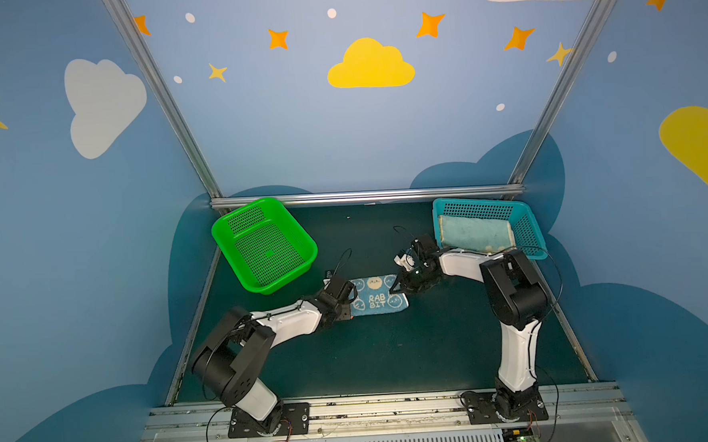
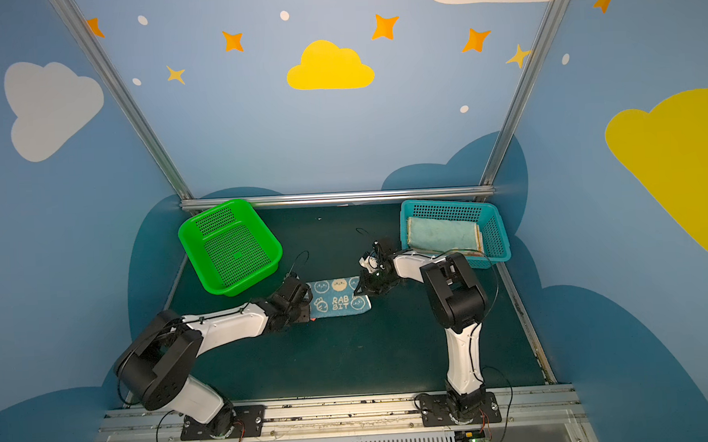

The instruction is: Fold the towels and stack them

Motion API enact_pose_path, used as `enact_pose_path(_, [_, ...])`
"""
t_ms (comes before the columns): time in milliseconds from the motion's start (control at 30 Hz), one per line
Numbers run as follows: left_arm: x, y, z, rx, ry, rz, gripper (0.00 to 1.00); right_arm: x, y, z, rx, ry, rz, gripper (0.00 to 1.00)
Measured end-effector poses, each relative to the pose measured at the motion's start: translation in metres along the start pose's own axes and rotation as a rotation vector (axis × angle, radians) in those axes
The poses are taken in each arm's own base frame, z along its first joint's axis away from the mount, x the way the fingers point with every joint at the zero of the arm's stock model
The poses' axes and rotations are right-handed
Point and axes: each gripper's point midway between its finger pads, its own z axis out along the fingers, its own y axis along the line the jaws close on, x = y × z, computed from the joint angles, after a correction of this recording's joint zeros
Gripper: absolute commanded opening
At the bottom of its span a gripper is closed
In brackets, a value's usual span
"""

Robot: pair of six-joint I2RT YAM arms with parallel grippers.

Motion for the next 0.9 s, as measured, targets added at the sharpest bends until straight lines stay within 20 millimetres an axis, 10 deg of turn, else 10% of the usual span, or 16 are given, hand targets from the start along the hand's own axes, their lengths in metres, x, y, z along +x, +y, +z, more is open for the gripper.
enact_pose_path(167, [-0.001,-0.002,0.000,0.009,-0.003,0.001,0.63,-0.006,0.006,-0.001,0.021,-0.005,-0.033,0.00])
enact_pose_path(300, [-0.003,-0.008,-0.003,0.039,-0.009,0.006,0.99,-0.020,0.009,-0.012,0.096,-0.024,-0.078,0.00])
enact_pose_path(633, [-0.014,-0.012,-0.025,0.079,-0.041,0.014,1.00,-0.120,0.037,-0.121,0.288,-0.254,-0.246,0.00])
enact_pose_path(900, [-0.028,-0.013,-0.044,0.101,-0.102,0.003,1.00,-0.167,0.009,-0.198,0.427,-0.349,-0.253,0.00])
